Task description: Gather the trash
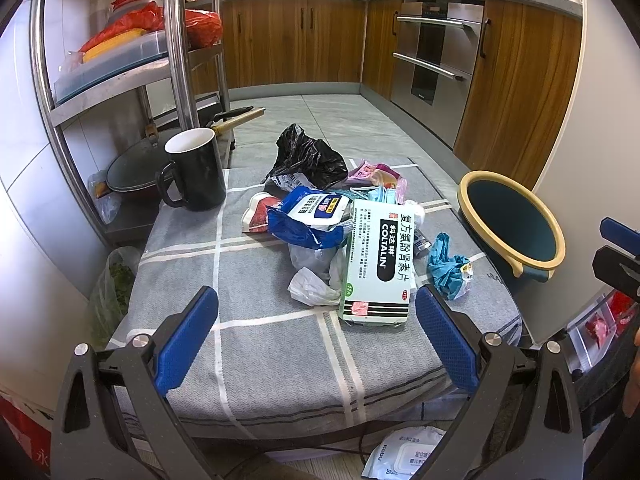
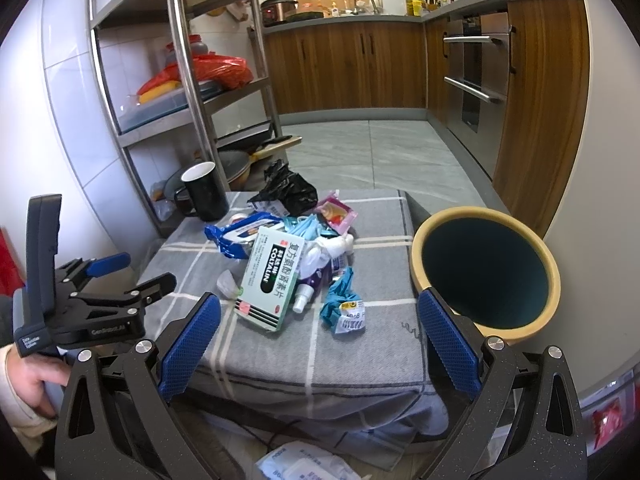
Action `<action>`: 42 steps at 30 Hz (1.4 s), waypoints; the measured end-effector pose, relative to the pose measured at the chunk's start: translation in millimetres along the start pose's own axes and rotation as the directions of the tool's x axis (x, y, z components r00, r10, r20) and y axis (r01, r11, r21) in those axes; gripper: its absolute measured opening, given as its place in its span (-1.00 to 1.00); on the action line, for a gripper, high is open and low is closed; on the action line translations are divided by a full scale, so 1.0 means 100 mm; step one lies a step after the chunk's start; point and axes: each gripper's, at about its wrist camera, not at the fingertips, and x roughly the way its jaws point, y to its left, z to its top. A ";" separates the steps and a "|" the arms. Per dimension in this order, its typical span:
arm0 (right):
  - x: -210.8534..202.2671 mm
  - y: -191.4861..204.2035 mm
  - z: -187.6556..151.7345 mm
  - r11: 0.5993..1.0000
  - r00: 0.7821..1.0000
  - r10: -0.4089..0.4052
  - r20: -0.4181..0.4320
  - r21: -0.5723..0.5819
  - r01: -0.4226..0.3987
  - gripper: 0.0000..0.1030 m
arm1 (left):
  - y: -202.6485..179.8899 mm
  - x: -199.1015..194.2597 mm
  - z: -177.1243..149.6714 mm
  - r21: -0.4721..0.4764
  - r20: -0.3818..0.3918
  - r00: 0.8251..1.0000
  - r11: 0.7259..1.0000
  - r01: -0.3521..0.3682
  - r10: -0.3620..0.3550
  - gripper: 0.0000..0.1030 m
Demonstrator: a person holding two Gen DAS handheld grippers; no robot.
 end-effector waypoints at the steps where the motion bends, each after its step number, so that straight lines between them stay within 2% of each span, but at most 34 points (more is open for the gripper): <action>1: 0.00 0.00 0.00 1.000 1.000 0.000 0.000 0.001 0.000 0.90 | -0.01 0.00 -0.01 0.001 0.000 1.000 1.000 -0.001 0.001 0.88; 16: 0.07 0.00 0.00 1.000 1.000 0.011 -0.025 0.013 -0.011 0.90 | 0.01 0.06 -0.01 -0.024 -0.015 1.000 1.000 0.000 -0.001 0.88; 25: 0.28 -0.16 -0.04 0.998 0.996 0.025 -0.082 0.057 -0.021 0.85 | 0.08 0.29 0.14 -0.022 -0.083 0.995 0.999 0.047 -0.049 0.85; 28: 0.42 -0.19 -0.06 0.998 0.992 0.022 -0.122 0.061 -0.014 0.70 | 0.08 0.43 0.13 -0.058 -0.129 0.986 0.994 0.096 -0.102 0.75; 29: 0.48 -0.20 -0.07 0.998 0.990 0.018 -0.139 0.061 -0.010 0.58 | 0.07 0.47 0.12 -0.073 -0.143 0.983 0.991 0.109 -0.118 0.71; 32: 0.71 -0.23 -0.11 0.998 0.980 0.013 -0.197 0.062 -0.001 0.41 | 0.05 0.55 0.10 -0.085 -0.168 0.977 0.989 0.118 -0.131 0.65; 37: 1.14 -0.22 -0.14 0.999 0.961 -0.008 -0.278 0.029 0.016 0.26 | 0.04 0.59 0.06 -0.085 -0.180 0.974 0.989 0.123 -0.137 0.65; 42: 1.49 -0.29 -0.19 0.999 0.944 -0.027 -0.328 0.032 0.039 0.24 | 0.08 0.70 0.03 -0.100 -0.202 0.971 0.989 0.113 -0.132 0.65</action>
